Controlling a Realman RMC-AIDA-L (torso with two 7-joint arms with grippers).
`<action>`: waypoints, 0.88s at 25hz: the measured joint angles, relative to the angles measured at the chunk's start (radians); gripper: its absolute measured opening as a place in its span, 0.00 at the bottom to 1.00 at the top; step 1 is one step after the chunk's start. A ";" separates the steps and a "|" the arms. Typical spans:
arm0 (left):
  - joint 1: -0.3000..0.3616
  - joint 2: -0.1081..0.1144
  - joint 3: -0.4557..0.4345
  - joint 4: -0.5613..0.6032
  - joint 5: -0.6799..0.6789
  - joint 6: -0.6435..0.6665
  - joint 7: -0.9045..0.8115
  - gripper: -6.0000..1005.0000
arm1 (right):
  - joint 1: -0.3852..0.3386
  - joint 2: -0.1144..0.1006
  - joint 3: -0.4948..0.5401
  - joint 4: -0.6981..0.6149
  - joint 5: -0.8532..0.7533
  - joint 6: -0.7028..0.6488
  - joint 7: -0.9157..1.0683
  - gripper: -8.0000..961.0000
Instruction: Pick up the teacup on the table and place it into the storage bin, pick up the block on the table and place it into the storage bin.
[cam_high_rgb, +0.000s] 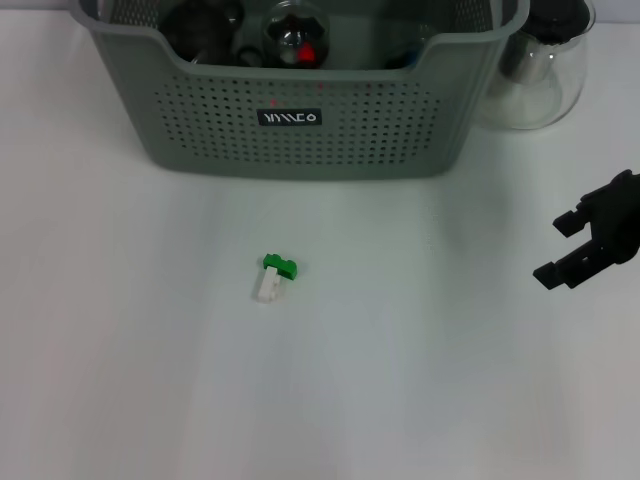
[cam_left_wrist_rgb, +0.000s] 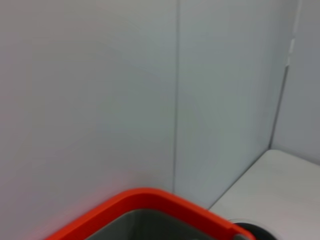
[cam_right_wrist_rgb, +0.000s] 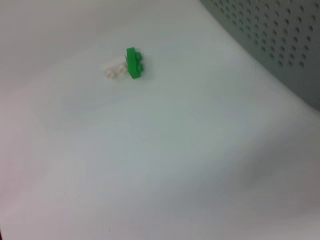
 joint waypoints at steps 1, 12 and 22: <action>-0.015 0.001 0.001 -0.037 0.005 -0.025 0.002 0.23 | 0.003 0.001 0.000 0.000 -0.001 0.000 0.001 0.95; -0.081 -0.029 0.009 -0.285 0.098 -0.235 0.013 0.24 | 0.021 0.013 -0.001 0.003 -0.005 0.012 0.003 0.95; -0.075 -0.057 0.010 -0.294 0.164 -0.271 0.014 0.30 | 0.021 0.020 0.000 0.003 -0.007 0.020 0.004 0.95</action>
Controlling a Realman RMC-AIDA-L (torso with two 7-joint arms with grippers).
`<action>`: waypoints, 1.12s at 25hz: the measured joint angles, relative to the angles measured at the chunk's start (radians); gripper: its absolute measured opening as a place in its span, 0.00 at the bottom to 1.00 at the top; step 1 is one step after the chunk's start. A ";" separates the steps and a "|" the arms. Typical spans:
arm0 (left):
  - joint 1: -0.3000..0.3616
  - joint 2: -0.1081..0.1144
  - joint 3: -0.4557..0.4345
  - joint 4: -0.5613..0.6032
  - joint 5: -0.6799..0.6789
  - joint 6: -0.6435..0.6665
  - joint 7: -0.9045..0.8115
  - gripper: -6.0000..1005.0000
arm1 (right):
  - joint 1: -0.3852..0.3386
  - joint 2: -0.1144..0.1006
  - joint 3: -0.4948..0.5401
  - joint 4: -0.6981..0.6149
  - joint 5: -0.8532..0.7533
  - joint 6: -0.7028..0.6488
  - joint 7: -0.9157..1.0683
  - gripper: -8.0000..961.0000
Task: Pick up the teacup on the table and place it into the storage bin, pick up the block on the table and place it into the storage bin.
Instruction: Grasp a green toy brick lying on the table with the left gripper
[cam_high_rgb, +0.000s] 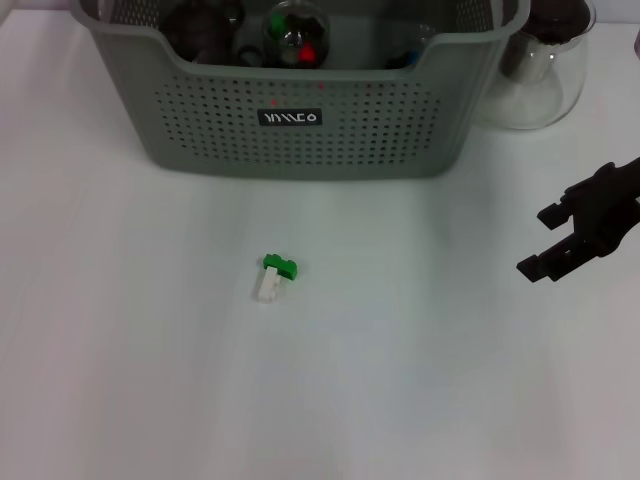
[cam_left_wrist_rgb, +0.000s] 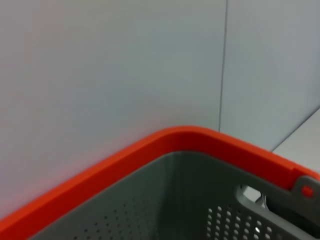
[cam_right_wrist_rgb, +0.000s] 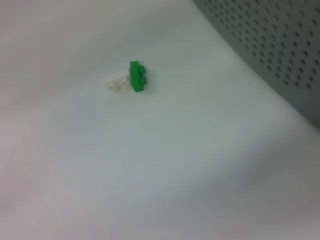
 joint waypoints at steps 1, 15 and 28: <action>0.003 0.000 -0.002 0.011 0.000 0.003 -0.002 0.30 | -0.001 0.000 0.000 0.000 0.000 0.001 0.000 0.95; 0.313 0.050 -0.267 0.680 -0.551 0.639 0.152 0.82 | -0.006 0.000 0.000 0.010 0.006 0.023 -0.007 0.95; 0.547 -0.021 -0.053 0.864 -0.378 1.071 0.198 0.85 | -0.005 0.017 -0.001 0.018 0.000 0.028 0.026 0.95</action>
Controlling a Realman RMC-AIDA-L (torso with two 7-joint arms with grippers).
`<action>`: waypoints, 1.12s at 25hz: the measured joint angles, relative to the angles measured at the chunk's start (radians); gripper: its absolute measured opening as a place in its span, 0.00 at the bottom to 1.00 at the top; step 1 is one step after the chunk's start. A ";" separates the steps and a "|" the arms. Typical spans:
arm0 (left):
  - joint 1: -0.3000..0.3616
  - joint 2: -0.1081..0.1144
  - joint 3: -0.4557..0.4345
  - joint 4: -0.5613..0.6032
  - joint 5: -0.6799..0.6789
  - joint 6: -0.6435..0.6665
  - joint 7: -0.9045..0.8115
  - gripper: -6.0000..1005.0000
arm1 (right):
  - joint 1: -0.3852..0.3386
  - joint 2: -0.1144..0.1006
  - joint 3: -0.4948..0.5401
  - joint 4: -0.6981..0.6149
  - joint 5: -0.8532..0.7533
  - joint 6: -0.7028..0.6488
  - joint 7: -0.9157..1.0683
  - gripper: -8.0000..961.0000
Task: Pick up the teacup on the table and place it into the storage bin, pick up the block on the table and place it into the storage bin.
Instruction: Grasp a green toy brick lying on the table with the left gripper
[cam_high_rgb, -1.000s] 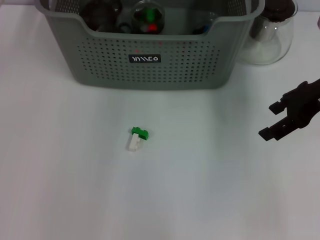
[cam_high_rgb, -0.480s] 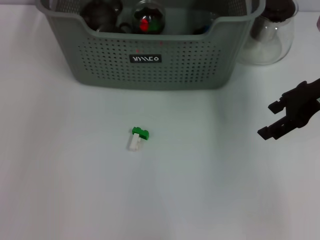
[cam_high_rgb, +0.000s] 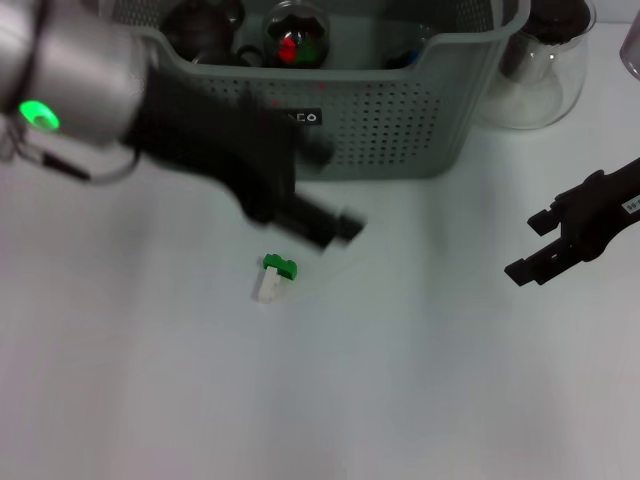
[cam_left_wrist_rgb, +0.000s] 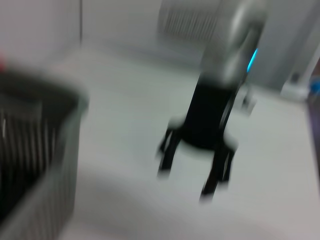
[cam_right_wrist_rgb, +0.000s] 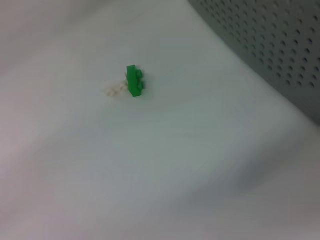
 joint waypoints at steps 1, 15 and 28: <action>-0.002 -0.002 0.042 -0.015 0.060 -0.009 -0.039 0.85 | -0.001 0.000 0.000 0.000 0.000 0.000 0.001 0.95; -0.126 -0.002 0.417 -0.278 0.495 -0.284 -0.604 0.85 | 0.015 -0.005 -0.019 0.011 -0.002 0.013 -0.010 0.95; -0.171 -0.008 0.498 -0.387 0.594 -0.345 -0.755 0.85 | 0.027 0.007 -0.037 0.011 -0.003 0.030 -0.020 0.95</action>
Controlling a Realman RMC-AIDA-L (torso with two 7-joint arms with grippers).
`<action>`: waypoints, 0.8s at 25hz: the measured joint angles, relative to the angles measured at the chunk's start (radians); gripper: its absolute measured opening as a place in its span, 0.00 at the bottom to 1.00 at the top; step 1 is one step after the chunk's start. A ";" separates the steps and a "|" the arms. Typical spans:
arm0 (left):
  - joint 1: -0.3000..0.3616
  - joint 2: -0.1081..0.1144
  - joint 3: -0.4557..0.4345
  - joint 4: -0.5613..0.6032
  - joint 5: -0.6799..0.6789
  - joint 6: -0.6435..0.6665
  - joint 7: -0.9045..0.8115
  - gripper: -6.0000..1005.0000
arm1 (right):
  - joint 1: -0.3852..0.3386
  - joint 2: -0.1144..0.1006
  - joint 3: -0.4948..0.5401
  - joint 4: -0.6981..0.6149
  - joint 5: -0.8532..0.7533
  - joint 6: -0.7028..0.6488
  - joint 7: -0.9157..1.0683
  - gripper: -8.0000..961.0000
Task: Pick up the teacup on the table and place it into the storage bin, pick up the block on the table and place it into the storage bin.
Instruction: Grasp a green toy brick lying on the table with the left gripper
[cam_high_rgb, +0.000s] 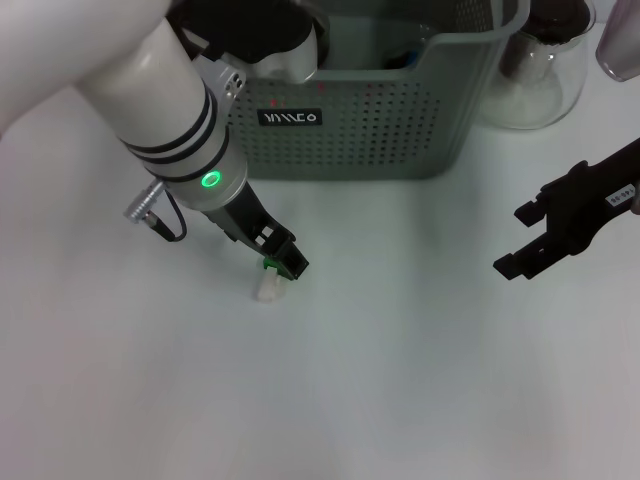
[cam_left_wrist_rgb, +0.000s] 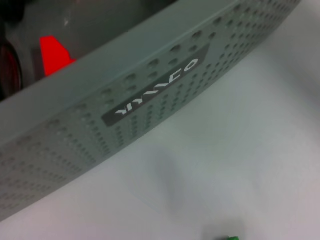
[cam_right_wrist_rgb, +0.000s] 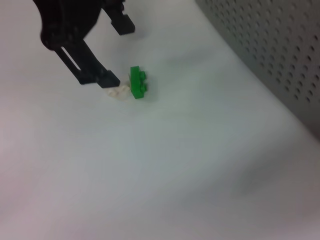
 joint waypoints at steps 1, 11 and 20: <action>-0.002 0.000 0.002 -0.009 -0.001 -0.008 0.000 0.85 | 0.000 0.001 0.000 0.000 0.000 0.001 0.000 0.95; -0.025 0.000 0.032 -0.086 -0.005 -0.081 -0.003 0.84 | 0.004 0.004 -0.002 0.010 0.000 0.019 -0.001 0.95; -0.041 0.000 0.051 -0.142 -0.033 -0.130 -0.003 0.83 | 0.006 0.005 -0.002 0.012 0.000 0.026 -0.001 0.95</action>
